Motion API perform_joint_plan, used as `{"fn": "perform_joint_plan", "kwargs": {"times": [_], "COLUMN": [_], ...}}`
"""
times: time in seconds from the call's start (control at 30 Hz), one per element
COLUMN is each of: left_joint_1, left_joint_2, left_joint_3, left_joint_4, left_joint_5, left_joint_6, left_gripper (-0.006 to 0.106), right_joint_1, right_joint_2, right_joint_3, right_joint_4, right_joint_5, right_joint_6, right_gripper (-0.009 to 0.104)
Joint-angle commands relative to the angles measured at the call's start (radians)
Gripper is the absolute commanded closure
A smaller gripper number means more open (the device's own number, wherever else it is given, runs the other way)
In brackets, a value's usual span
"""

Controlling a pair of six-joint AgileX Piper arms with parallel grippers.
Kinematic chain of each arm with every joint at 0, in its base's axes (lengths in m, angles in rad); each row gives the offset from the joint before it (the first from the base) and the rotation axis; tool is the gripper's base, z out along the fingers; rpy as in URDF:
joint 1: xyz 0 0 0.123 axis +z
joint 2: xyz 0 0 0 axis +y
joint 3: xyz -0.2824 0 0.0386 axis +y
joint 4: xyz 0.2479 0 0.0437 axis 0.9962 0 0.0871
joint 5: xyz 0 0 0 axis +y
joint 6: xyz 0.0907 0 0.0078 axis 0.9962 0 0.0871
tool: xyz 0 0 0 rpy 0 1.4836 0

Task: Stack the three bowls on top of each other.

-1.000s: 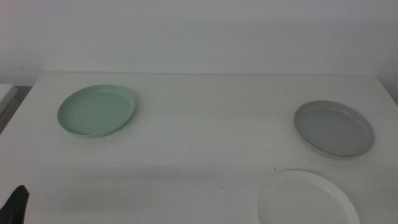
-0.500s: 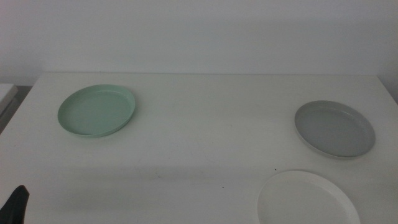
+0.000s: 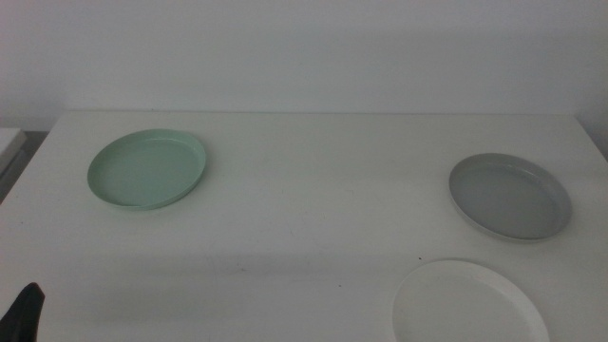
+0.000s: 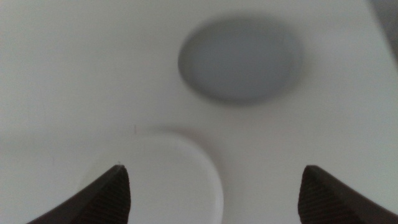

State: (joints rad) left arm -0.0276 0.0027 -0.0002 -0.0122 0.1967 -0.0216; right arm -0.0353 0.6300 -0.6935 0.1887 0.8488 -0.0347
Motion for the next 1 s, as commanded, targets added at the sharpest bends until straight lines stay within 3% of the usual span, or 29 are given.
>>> {"fn": "perform_joint_plan", "kwargs": {"times": [0.0, 0.5, 0.73, 0.97], "left_joint_1": [-0.004, -0.004, -0.004, -0.004], "left_joint_2": [-0.003, -0.003, -0.003, -0.003], "left_joint_3": [0.000, 0.000, 0.000, 0.000], "left_joint_4": [-0.002, -0.002, -0.002, -0.002], "left_joint_5": [-0.015, -0.015, -0.015, -0.015], "left_joint_6": [-0.005, -0.005, -0.005, -0.005], "left_gripper": [0.007, 0.007, 0.007, 0.007], "right_joint_1": [-0.004, -0.004, -0.004, -0.001], "right_joint_2": [0.097, 0.256, 0.380, 0.562], "right_joint_3": [-0.090, -0.152, -0.152, -0.032], "right_joint_4": [-0.002, 0.052, 0.044, 0.030], "right_joint_5": [0.163, 0.222, 0.338, 0.183], "right_joint_6": [-0.022, -0.015, -0.010, -0.008], "right_gripper": [0.002, 0.002, 0.002, 0.002]}}
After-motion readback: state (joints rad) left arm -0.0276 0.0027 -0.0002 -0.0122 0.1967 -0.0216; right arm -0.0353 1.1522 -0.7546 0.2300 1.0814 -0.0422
